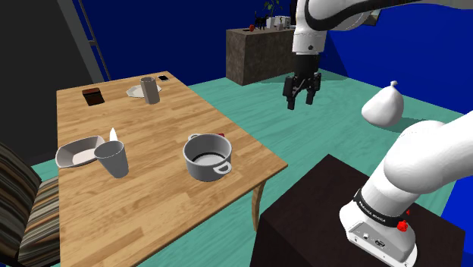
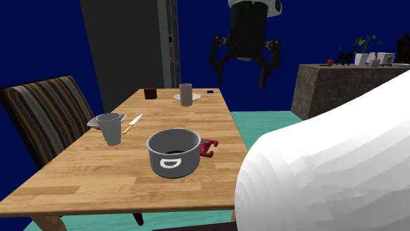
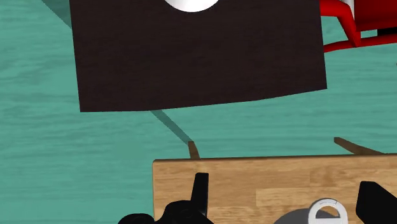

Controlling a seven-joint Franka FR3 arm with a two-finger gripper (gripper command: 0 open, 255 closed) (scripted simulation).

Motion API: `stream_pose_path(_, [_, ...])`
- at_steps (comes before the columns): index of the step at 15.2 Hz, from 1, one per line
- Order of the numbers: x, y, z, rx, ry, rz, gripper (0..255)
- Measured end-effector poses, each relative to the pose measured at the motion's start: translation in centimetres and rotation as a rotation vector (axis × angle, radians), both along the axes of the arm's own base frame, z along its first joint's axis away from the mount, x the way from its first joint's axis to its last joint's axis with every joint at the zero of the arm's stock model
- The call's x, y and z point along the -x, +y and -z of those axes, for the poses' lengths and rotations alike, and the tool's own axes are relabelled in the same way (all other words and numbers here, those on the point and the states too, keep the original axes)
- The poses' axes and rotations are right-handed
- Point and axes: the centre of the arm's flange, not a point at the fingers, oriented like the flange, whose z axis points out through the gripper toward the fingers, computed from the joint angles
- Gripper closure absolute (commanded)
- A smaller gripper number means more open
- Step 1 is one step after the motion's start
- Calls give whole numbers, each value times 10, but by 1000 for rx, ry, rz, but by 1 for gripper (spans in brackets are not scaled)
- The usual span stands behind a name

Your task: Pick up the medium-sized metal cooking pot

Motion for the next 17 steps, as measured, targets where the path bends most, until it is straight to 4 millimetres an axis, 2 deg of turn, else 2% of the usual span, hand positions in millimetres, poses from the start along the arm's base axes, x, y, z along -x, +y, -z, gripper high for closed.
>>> stream_pose_path(17, [-162,43,145,22,-17,1,0])
